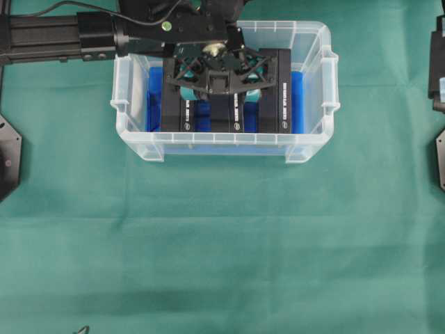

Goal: Take the box out of the case with the left arm.
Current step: 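Lift the middle D415 box up out of the foam slot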

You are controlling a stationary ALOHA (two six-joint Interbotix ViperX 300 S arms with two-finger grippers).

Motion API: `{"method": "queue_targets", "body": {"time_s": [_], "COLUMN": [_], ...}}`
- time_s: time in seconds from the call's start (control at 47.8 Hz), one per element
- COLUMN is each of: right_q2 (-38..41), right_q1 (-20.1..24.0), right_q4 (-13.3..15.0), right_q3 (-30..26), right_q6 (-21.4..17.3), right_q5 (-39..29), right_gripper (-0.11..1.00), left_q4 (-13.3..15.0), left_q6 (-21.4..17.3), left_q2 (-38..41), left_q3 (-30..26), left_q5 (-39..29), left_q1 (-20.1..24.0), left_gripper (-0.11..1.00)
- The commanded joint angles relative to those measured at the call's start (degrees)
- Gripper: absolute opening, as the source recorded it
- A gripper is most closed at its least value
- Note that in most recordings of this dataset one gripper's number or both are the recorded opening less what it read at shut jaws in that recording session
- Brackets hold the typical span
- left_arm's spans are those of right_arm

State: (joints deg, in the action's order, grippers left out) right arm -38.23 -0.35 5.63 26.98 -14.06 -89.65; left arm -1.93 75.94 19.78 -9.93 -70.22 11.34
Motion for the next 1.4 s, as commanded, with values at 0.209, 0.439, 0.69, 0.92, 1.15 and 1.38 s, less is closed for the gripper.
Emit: {"method": "queue_targets", "body": {"time_s": [0.209, 0.439, 0.69, 0.92, 1.15, 1.38], "right_q2": [-0.2, -0.3, -0.4, -0.5, -0.5, -0.5], "right_q1": [-0.1, -0.1, 0.0, -0.1, 0.0, -0.1], "right_q4": [0.1, 1.0, 1.4, 1.4, 1.4, 1.4], "right_q3": [-0.9, -0.9, -0.9, -1.0, -0.9, -0.9], "right_q6": [0.1, 0.1, 0.0, -0.1, -0.1, -0.1], "right_q5": [0.4, 0.4, 0.3, 0.3, 0.3, 0.3], "right_gripper": [0.00, 0.00, 0.00, 0.00, 0.00, 0.00], "left_q4": [0.2, 0.2, 0.1, -0.1, -0.2, -0.2], "left_q6": [-0.3, -0.3, -0.2, -0.2, -0.2, -0.2], "left_q2": [-2.6, -3.1, -3.1, -2.8, -2.8, -2.8], "left_q3": [-13.4, -23.2, -31.6, -33.0, -33.0, -33.0], "left_q5": [-11.1, -19.8, -28.7, -31.3, -31.3, -31.3], "left_q1": [-0.6, -0.6, -1.1, -1.3, -1.3, -1.3], "left_gripper": [0.61, 0.61, 0.61, 0.61, 0.61, 0.61]}}
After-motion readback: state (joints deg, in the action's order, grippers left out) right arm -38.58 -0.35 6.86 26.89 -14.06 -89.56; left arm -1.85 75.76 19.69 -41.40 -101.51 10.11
